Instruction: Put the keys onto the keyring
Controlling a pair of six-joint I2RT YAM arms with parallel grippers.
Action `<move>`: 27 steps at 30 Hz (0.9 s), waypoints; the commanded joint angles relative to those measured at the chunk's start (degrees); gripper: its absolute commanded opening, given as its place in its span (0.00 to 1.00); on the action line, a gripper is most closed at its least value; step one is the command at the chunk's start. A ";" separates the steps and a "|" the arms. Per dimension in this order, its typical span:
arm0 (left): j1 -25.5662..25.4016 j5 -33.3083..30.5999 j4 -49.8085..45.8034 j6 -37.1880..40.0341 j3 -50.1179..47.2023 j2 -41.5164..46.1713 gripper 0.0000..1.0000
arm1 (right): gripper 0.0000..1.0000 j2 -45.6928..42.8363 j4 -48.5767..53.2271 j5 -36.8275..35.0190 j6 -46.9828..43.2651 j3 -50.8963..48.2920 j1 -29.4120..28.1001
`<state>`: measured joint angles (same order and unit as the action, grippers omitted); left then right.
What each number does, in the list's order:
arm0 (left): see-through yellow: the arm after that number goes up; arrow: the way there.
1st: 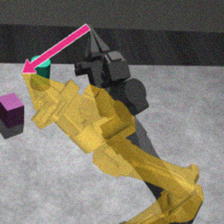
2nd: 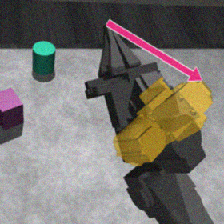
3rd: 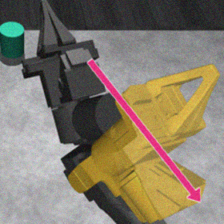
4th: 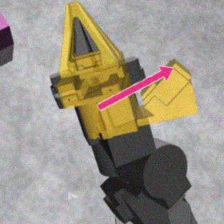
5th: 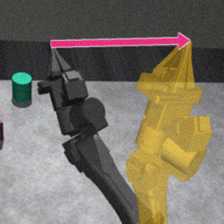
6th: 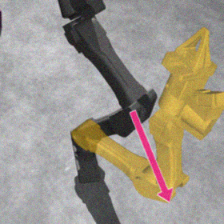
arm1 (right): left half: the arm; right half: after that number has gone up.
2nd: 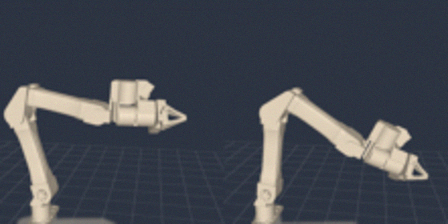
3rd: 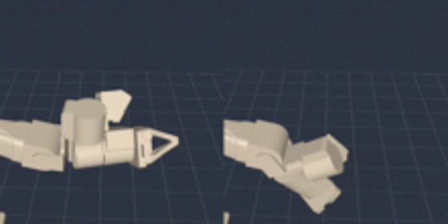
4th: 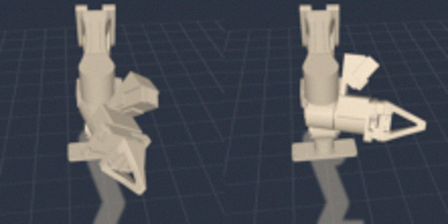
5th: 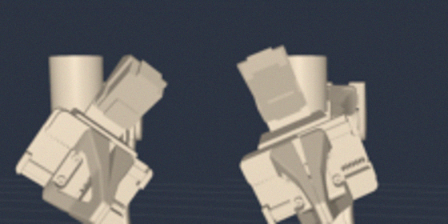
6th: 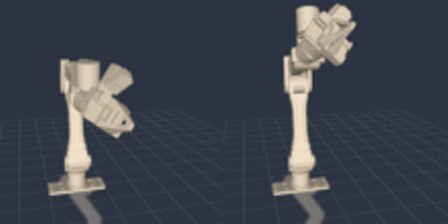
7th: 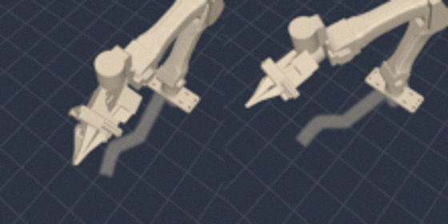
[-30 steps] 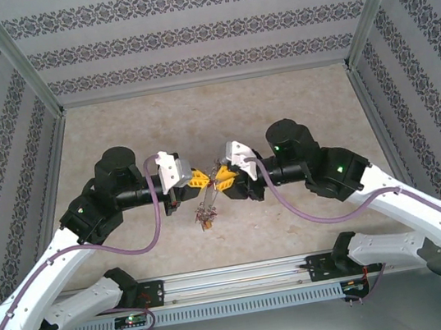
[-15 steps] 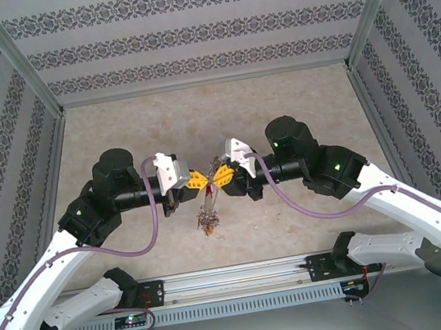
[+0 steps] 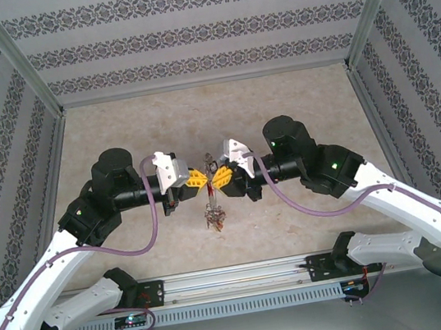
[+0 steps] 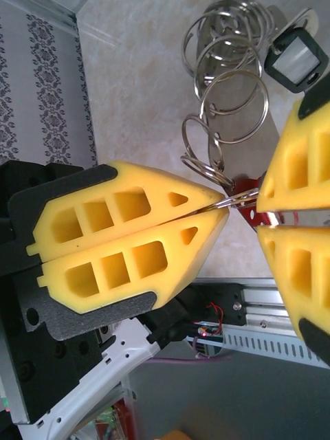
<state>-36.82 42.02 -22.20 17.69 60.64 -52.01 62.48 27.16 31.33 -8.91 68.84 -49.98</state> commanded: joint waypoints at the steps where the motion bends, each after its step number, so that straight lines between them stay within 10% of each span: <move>1: 0.67 1.79 4.79 -0.65 0.35 1.49 0.00 | 0.08 0.23 -1.23 1.53 0.01 -0.37 0.58; 21: 0.86 2.01 5.50 -1.21 -0.16 2.69 0.00 | 0.00 0.41 -2.36 2.56 1.26 -1.76 2.16; 27: 0.95 2.14 5.50 -1.17 -0.20 2.73 0.00 | 0.34 -3.03 -7.44 4.77 1.86 -4.87 2.08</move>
<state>-36.62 42.04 -21.34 17.47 60.53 -50.48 61.54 23.81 33.21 -7.68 65.10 -48.10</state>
